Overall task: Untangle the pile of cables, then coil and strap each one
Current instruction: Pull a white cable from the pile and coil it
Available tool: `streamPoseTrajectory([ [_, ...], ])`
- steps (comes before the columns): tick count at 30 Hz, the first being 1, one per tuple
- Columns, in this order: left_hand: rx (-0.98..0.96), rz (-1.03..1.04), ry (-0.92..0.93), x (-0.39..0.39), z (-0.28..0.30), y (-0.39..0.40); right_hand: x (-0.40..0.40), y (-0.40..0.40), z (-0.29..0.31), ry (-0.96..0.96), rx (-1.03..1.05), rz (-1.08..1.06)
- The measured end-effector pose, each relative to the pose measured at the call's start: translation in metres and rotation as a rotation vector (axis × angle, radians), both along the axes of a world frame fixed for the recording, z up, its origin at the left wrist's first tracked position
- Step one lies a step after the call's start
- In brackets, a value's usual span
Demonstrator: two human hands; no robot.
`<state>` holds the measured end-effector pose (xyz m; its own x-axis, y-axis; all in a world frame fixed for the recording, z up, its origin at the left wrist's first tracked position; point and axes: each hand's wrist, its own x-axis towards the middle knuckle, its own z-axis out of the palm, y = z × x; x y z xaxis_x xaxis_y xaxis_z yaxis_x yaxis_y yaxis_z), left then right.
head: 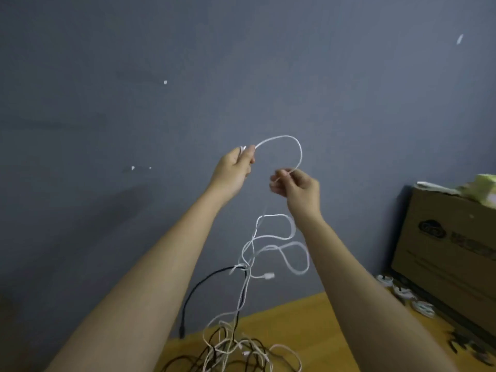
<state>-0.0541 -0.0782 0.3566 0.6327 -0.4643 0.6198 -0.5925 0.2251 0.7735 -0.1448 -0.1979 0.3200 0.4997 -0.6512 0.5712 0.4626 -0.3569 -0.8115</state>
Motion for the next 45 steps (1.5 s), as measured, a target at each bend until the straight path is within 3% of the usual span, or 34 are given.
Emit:
streamPoseTrajectory([
  [1,0.034,0.019,-0.024,0.004,0.003,0.000,0.000,-0.002,0.003,-0.020,-0.012,-0.033],
  [4,0.164,0.064,-0.061,0.013,0.003,0.001,-0.005,-0.003,-0.021,0.511,-0.286,-0.062],
  [5,0.209,0.084,-0.079,0.014,0.002,0.001,-0.005,-0.005,-0.020,0.579,-0.343,-0.092],
  [6,0.241,0.101,-0.095,0.015,0.001,0.001,-0.004,-0.009,-0.011,0.519,-0.371,-0.159],
  [7,0.251,0.114,-0.107,0.016,0.001,0.000,-0.004,-0.010,0.001,0.333,-0.322,-0.218],
  [9,0.243,0.130,-0.125,0.014,0.001,-0.001,-0.005,-0.012,0.015,0.133,-0.206,-0.216],
  [10,0.243,0.126,-0.137,0.013,0.000,-0.001,-0.005,-0.013,0.017,0.163,-0.210,-0.191],
  [12,0.270,0.125,-0.140,0.011,-0.001,0.000,-0.003,-0.010,0.008,0.525,-0.341,-0.050],
  [13,0.279,0.129,-0.135,0.011,-0.002,0.001,-0.002,-0.012,0.007,0.624,-0.416,-0.079],
  [14,0.281,0.132,-0.136,0.011,-0.003,0.001,-0.003,-0.013,0.015,0.613,-0.485,-0.170],
  [16,0.275,0.148,-0.140,0.013,-0.003,0.002,-0.005,-0.016,0.027,0.285,-0.398,-0.261],
  [17,0.273,0.154,-0.147,0.012,-0.002,0.002,-0.007,-0.018,0.028,0.222,-0.350,-0.261],
  [20,0.288,0.152,-0.164,0.010,-0.004,0.003,-0.008,-0.015,0.014,0.528,-0.369,-0.080],
  [21,0.296,0.148,-0.165,0.010,-0.006,0.004,-0.006,-0.019,0.011,0.548,-0.401,-0.148],
  [23,0.301,0.138,-0.149,0.010,-0.012,0.005,-0.008,-0.023,0.014,0.343,-0.315,-0.294],
  [24,0.299,0.130,-0.141,0.011,-0.013,0.005,-0.009,-0.027,0.012,0.289,-0.271,-0.227],
  [25,0.297,0.126,-0.134,0.010,-0.015,0.005,-0.012,-0.025,0.013,0.338,-0.278,-0.192],
  [26,0.303,0.124,-0.129,0.009,-0.016,0.004,-0.016,-0.017,0.010,0.519,-0.256,-0.078],
  [27,0.315,0.121,-0.125,0.007,-0.018,0.003,-0.020,-0.020,0.002,0.767,-0.370,0.016],
  [28,0.325,0.121,-0.123,0.006,-0.021,0.002,-0.021,-0.024,0.000,0.816,-0.433,-0.012],
  [29,0.330,0.122,-0.119,0.006,-0.023,0.001,-0.022,-0.025,0.006,0.813,-0.462,-0.083],
  [31,0.304,0.112,-0.094,0.008,-0.030,0.000,-0.024,-0.021,0.022,0.350,-0.300,-0.154],
  [33,0.277,0.095,-0.082,0.008,-0.033,-0.002,-0.019,-0.023,0.025,0.157,-0.146,-0.237],
  [34,0.279,0.096,-0.089,0.007,-0.034,-0.003,-0.016,-0.021,0.021,0.237,-0.093,-0.187],
  [35,0.284,0.104,-0.098,0.005,-0.035,-0.004,-0.017,-0.020,0.010,0.500,-0.229,-0.112],
  [36,0.286,0.112,-0.104,0.003,-0.036,-0.005,-0.019,-0.021,0.002,0.637,-0.228,-0.076],
  [37,0.285,0.115,-0.105,0.002,-0.037,-0.006,-0.018,-0.022,-0.002,0.692,-0.273,-0.091],
  [40,0.289,0.092,-0.085,0.002,-0.039,-0.005,-0.019,-0.029,-0.007,0.428,-0.189,-0.158],
  [43,0.325,0.103,-0.102,0.000,-0.043,-0.004,-0.019,-0.033,-0.016,0.662,-0.301,-0.079],
  [45,0.323,0.093,-0.088,-0.001,-0.045,-0.003,-0.020,-0.034,-0.017,0.444,-0.251,-0.231],
])
